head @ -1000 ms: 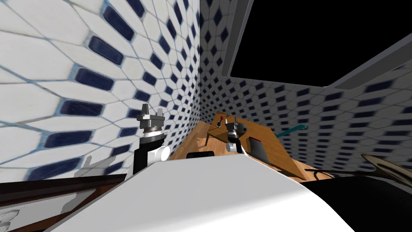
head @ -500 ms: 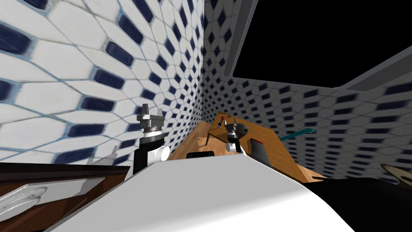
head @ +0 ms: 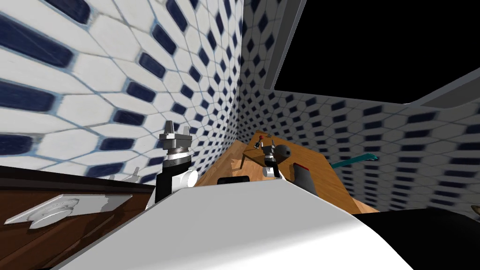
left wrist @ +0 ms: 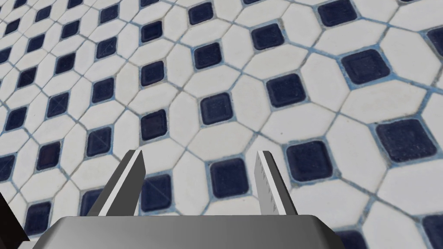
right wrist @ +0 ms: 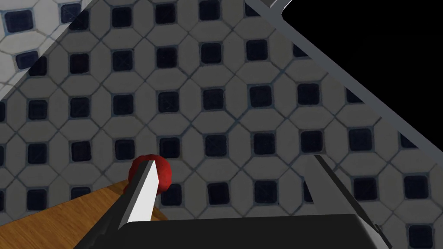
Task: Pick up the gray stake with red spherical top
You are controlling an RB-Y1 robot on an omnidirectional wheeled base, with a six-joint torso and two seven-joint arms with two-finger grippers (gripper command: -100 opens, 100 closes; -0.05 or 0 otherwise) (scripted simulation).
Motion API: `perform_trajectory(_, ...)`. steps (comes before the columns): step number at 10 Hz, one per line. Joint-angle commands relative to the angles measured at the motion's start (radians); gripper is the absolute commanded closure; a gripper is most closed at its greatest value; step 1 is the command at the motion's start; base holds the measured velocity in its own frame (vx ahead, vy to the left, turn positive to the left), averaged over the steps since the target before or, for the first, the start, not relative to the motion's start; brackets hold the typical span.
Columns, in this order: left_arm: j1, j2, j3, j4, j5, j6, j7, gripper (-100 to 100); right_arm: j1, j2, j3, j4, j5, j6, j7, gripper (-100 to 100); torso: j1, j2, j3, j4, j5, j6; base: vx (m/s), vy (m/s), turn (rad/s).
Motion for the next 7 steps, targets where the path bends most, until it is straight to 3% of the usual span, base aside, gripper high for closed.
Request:
perform_trajectory(1,0.0,0.0,0.0,0.0,0.0,0.0,0.0,0,-0.014,-0.002,0.003,0.05,-0.01,-0.012,-0.041,-100,0.0,0.0,0.0,0.0,0.0,0.0,-0.037,-0.034,0.118)
perform_trajectory(2,0.0,0.0,0.0,0.0,0.0,0.0,0.0,0,-0.014,-0.002,0.003,0.06,-0.01,-0.012,-0.041,-100,-0.001,0.0,0.0,0.0,0.0,0.001,-0.008,-0.021,0.013)
perform_trajectory(3,0.0,0.0,0.0,0.0,0.0,0.0,0.0,0,-0.035,-0.008,0.009,0.09,-0.031,-0.028,-0.086,-100,0.0,-0.001,-0.001,0.0,0.0,0.001,-0.024,-0.026,0.179)
perform_trajectory(5,0.0,0.0,0.0,0.0,0.0,0.0,0.0,0,-0.035,-0.008,0.009,0.125,-0.031,-0.028,-0.096,-100,0.0,-0.001,-0.001,0.0,0.0,0.001,-0.015,-0.019,0.054)
perform_trajectory(6,0.0,0.0,0.0,0.0,0.0,0.0,0.0,0,-0.057,-0.013,0.015,0.166,-0.053,-0.045,-0.143,-100,0.0,-0.002,-0.001,0.0,0.0,0.001,-0.019,-0.017,0.128)
perform_trajectory(7,0.0,0.0,0.0,0.0,0.0,0.0,0.0,0,-0.057,-0.013,0.015,0.189,-0.053,-0.045,-0.15,-100,0.0,-0.001,-0.001,0.0,0.0,0.0,-0.027,-0.02,0.116)
